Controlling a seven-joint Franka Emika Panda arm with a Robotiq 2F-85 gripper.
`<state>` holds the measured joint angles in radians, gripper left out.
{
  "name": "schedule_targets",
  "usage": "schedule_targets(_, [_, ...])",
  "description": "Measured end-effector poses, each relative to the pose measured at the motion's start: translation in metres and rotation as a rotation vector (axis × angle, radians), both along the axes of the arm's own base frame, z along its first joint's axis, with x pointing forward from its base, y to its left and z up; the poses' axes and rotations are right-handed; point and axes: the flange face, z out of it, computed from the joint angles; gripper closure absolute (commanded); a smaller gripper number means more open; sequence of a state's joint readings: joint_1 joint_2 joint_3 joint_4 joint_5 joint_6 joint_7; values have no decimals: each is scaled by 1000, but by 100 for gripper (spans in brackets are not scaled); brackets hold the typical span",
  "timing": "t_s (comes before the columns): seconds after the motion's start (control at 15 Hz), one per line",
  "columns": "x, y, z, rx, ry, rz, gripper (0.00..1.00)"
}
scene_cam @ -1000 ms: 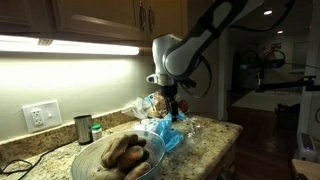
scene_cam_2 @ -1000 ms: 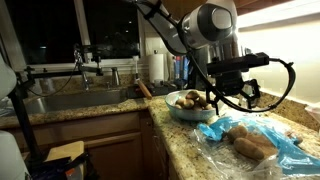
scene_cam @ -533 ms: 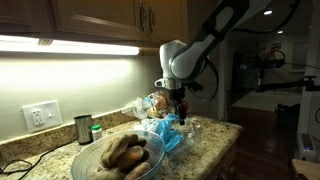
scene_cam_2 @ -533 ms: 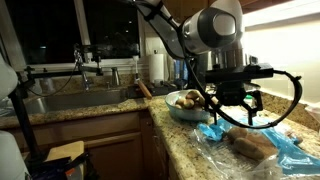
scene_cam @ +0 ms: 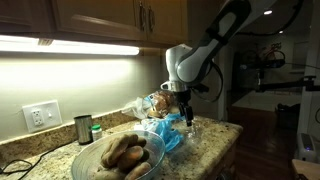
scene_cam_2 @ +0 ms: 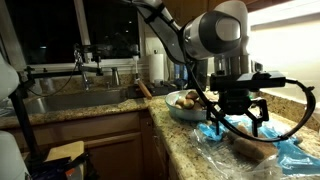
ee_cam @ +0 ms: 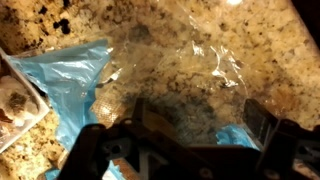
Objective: Move potatoes from the plastic bag to the clear bowl
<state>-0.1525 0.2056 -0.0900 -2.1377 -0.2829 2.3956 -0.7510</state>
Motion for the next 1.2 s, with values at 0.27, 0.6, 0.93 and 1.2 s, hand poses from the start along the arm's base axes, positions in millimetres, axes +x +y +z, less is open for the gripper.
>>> schedule_targets(0.27, [-1,-10,2,-11,19,112,0])
schedule_targets(0.6, [5,-5,8,-16,31,232,0])
schedule_targets(0.93, [5,-5,3,-14,38,233,0])
schedule_targets(1.2, [5,-3,-2,-10,45,234,0])
